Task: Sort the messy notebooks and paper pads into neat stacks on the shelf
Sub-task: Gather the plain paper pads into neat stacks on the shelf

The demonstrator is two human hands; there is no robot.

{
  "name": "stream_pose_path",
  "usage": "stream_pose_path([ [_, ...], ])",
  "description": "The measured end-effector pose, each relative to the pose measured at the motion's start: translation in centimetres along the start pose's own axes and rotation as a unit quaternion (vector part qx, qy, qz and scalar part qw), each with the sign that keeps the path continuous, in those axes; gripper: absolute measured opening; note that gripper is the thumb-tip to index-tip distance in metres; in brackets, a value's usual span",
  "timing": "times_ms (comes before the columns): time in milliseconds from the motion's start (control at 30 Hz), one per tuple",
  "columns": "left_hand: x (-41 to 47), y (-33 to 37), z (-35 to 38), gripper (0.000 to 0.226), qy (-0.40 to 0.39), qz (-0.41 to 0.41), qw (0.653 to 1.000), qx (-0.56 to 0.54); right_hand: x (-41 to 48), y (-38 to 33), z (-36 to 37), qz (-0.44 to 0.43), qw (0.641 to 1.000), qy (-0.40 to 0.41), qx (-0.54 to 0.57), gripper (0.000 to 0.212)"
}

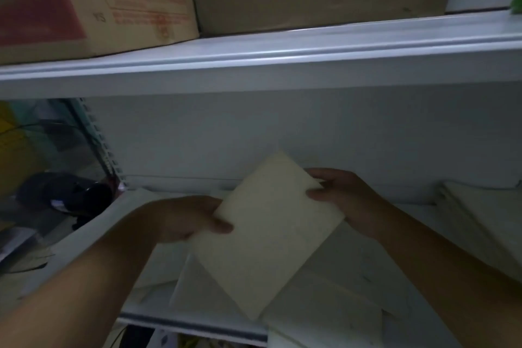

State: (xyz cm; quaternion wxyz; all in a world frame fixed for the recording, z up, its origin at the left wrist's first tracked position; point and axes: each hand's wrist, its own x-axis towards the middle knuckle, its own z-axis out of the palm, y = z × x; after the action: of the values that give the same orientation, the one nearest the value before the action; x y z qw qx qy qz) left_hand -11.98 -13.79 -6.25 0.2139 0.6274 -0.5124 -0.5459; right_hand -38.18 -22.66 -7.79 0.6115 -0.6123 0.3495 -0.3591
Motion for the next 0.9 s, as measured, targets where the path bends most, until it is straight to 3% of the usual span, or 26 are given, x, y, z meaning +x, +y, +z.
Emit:
stream_pose_path([
  [67, 0.6, -1.3, 0.4, 0.045, 0.002, 0.035, 0.996, -0.082, -0.5, 0.5, -0.5, 0.03, 0.997, 0.067, 0.027, 0.037],
  [100, 0.9, -1.7, 0.8, 0.046, 0.024, 0.057, 0.992, -0.114, -0.9, 1.3, -1.0, 0.045, 0.992, 0.119, -0.001, 0.036],
  [133, 1.2, -2.2, 1.2, 0.039, 0.064, 0.077, 0.984, -0.145, -1.5, 2.0, -1.7, 0.064, 0.978, 0.173, -0.097, 0.036],
  [200, 1.6, -3.1, 1.8, 0.026, 0.129, 0.089, 0.964, -0.215, -3.4, 3.9, -2.7, 0.164, 0.891, 0.193, -0.376, 0.054],
  [233, 1.8, -3.5, 2.2, 0.025, 0.146, 0.087, 0.955, -0.243, -4.6, 4.9, -2.6, 0.215, 0.85, 0.181, -0.446, 0.071],
  [300, 2.2, -4.0, 3.0, 0.025, 0.162, 0.084, 0.945, -0.27, -6.7, 6.5, -1.6, 0.275, 0.823, 0.173, -0.466, 0.092],
  [467, 3.0, -5.3, 4.8, 0.034, 0.166, 0.072, 0.957, -0.226, -8.2, 7.8, 0.6, 0.324, 0.77, 0.228, -0.499, 0.096],
  [533, 3.2, -5.8, 4.9, 0.039, 0.163, 0.084, 0.963, -0.199, -8.8, 7.6, 1.0, 0.295, 0.793, 0.252, -0.469, 0.094],
  [633, 3.4, -6.3, 4.6, 0.04, 0.154, 0.096, 0.967, -0.176, -10.2, 6.6, 1.5, 0.228, 0.847, 0.351, -0.328, 0.09],
  [767, 3.5, -6.4, 4.7, 0.039, 0.149, 0.101, 0.966, -0.184, -11.0, 5.1, 0.5, 0.244, 0.835, 0.463, -0.173, 0.085],
  [833, 3.5, -6.5, 4.5, 0.04, 0.145, 0.112, 0.967, -0.177, -10.8, 4.4, 0.1, 0.247, 0.851, 0.459, -0.071, 0.06],
  [900, 3.6, -6.6, 4.2, 0.041, 0.141, 0.118, 0.967, -0.177, -10.7, 4.0, 0.7, 0.234, 0.868, 0.432, -0.07, 0.017],
])
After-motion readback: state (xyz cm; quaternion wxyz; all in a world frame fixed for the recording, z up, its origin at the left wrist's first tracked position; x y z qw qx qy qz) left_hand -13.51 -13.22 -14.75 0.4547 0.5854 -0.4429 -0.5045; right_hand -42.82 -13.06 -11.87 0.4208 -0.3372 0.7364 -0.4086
